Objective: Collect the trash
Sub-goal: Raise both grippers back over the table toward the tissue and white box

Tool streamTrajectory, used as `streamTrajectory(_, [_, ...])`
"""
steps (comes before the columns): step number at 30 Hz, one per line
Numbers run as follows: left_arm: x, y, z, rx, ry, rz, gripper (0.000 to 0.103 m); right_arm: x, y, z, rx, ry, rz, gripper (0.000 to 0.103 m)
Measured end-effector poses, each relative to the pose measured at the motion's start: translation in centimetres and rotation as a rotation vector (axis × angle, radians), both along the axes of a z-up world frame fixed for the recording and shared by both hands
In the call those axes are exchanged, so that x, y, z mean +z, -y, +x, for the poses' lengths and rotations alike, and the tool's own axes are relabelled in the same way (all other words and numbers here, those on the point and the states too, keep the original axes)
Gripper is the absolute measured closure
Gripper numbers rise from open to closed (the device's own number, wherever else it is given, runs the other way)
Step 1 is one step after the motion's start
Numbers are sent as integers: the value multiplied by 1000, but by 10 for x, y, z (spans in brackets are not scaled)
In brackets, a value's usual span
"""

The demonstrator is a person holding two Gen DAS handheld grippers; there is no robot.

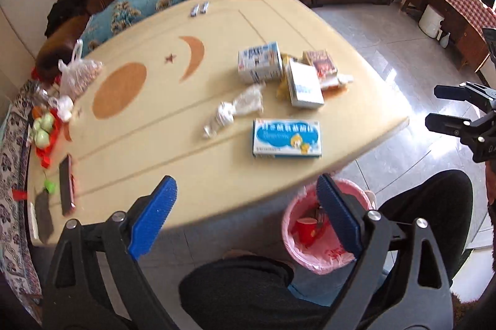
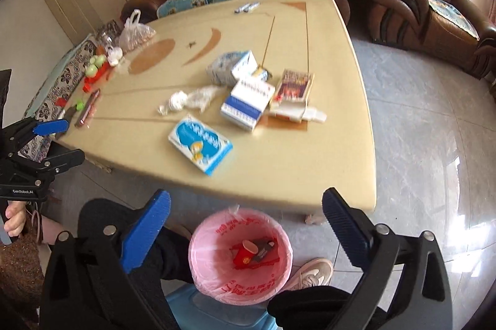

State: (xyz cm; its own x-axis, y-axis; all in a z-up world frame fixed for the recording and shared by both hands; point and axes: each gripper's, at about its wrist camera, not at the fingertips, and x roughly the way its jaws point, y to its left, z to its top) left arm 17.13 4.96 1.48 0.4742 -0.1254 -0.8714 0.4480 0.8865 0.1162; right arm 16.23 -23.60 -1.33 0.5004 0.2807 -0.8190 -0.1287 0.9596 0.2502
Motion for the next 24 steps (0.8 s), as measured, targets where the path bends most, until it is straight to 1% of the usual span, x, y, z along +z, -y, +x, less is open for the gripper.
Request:
streamTrajectory(2, [25,0,16,-46,16,8,12,26,1,14,-5,25,-2,7])
streamTrajectory(5, [47,6,42,-88,-15,5,12,51,0,36,15,27,20,7])
streamTrajectory(7, [59,5,56,-102,-45,-9,11,60,4,51,20,1,64,7])
streamTrajectory(9, [71,5,68,-121,-60,-4,11,67,8,66,14,-21,106,7])
streamTrajectory(11, [76,7,79,-148,-76,8,12,71,9,78,12,-29,137,7])
streamTrajectory(13, [78,9,88,-161,-72,21,11,71,9,87,2,-37,152,7])
streamTrajectory(15, [72,11,96,-171,-82,33,11,63,7,96,2,-56,163,7])
streamTrajectory(17, [57,15,105,-180,-104,56,11,51,5,105,1,-86,172,7])
streamTrajectory(21, [17,24,122,-191,-160,112,11,18,1,120,1,-151,177,7])
streamTrajectory(24, [-11,33,130,-230,-201,128,11,-8,-2,130,0,-201,189,7])
